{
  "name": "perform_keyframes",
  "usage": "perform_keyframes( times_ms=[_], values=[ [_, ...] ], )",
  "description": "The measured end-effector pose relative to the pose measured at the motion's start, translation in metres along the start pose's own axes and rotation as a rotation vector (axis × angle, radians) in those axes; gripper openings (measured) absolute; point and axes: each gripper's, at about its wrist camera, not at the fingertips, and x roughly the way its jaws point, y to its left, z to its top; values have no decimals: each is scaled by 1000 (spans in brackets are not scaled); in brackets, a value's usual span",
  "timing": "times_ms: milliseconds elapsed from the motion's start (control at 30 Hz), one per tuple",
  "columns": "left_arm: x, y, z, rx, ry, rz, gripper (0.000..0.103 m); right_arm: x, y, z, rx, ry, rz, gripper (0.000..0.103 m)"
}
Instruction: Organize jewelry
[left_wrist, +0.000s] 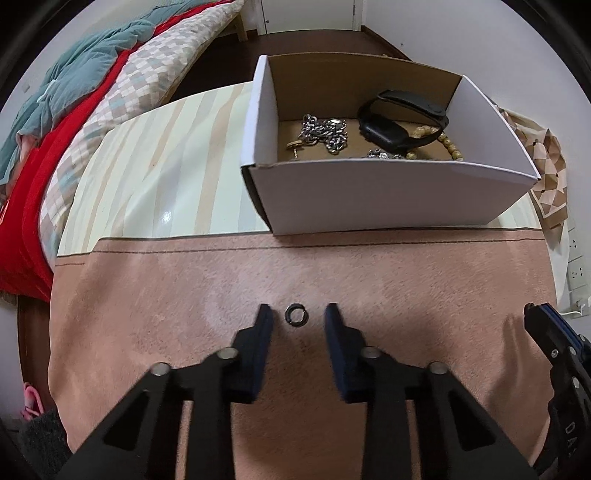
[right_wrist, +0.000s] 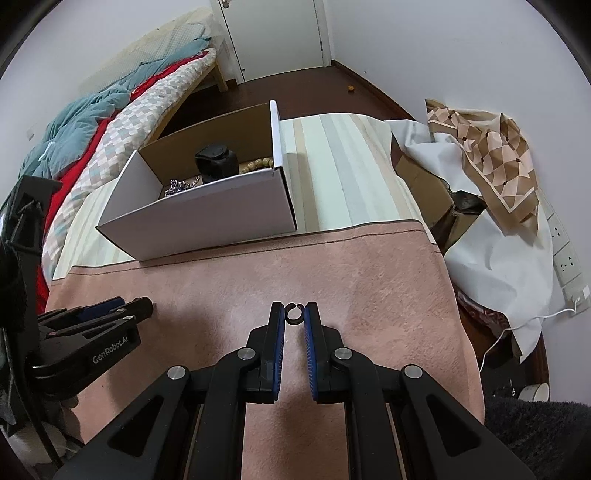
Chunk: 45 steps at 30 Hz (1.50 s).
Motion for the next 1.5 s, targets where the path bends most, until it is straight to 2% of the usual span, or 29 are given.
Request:
perform_keyframes(
  times_ms=[167,200,433,567,667,833,1033,1100,1167,1333,1500],
  values=[
    [0,-2,2,14,-8,-5,10,-3,-1,1,9,-3,2,11],
    [1,-1,2,16,-9,-6,10,-4,-1,2,10,-3,5,0],
    [-16,-1,2,19,-46,-23,10,-14,-1,10,17,-29,22,0],
    [-30,4,2,18,-73,-31,10,-2,-10,14,68,43,101,0],
    [-33,8,2,14,-77,-24,10,9,-6,13,45,74,110,2],
    [-28,13,-3,2,-56,-12,10,26,15,7,-37,113,86,20],
    [-25,18,-7,-4,-45,-4,10,33,34,-1,-137,100,-25,21],
    [-26,18,-7,-7,-45,-5,10,34,35,-2,-149,94,-40,16],
    [-27,19,-7,-8,-47,-6,10,35,33,-2,-127,97,-21,0],
    [-33,22,-5,-16,-57,-13,10,16,17,4,-34,47,40,0],
    [-37,23,-3,-19,-64,-24,10,6,13,12,-28,45,67,1]
  ],
)
